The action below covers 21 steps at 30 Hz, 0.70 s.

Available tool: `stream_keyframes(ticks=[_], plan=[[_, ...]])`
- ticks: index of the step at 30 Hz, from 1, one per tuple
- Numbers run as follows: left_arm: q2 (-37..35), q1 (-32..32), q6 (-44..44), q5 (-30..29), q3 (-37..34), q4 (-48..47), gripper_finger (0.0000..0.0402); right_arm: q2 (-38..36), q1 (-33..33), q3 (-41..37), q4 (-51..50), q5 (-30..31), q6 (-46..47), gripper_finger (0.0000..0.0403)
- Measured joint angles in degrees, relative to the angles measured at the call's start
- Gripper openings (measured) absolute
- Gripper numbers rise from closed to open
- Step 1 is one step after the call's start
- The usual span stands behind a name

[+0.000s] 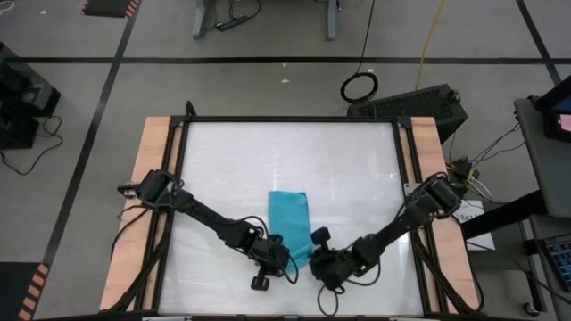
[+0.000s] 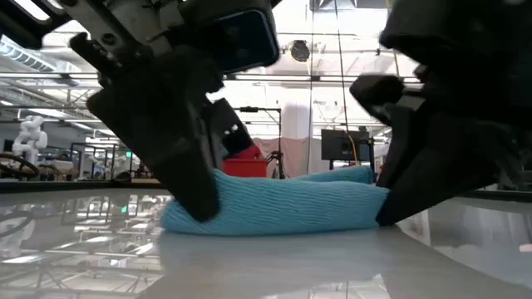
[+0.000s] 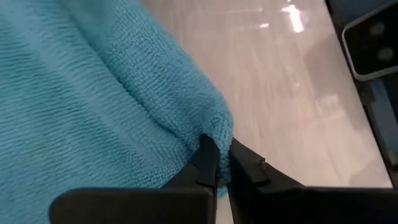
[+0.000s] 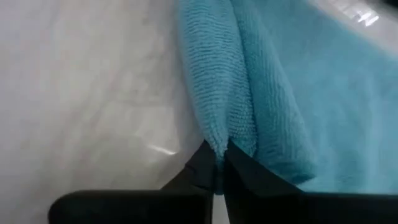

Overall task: Roll towel into tight, uniform cylinder
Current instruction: Roll the blue microfiber towel

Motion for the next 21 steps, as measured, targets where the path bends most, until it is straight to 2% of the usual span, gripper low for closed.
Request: stream_keyframes(ticks=[4,8,13,16,21], plan=[[-2.87,-0.11,1.23,-2.52,-0.11,-4.10,0.0020,-1.37,-1.69,0.01,0.76,-10.08,6.14,0.0006],[-5.43,-0.05,3.04,-3.89,0.02,-3.96,0.0020,-3.13,-2.38,-0.09,1.72,-21.45,9.49,0.0004],[-5.91,-0.49,4.88,-4.47,0.02,-3.60,0.0027,-4.81,-3.79,-0.19,3.63,-30.78,12.61,0.0004],[-5.88,-1.43,6.88,-4.77,0.02,-4.00,0.0052,-4.87,-5.13,-0.23,4.11,-35.86,14.16,0.0004],[-5.65,-3.54,8.44,-5.24,0.00,-4.26,0.0119,-4.89,-7.47,-0.36,3.59,-43.09,15.56,0.0004]])
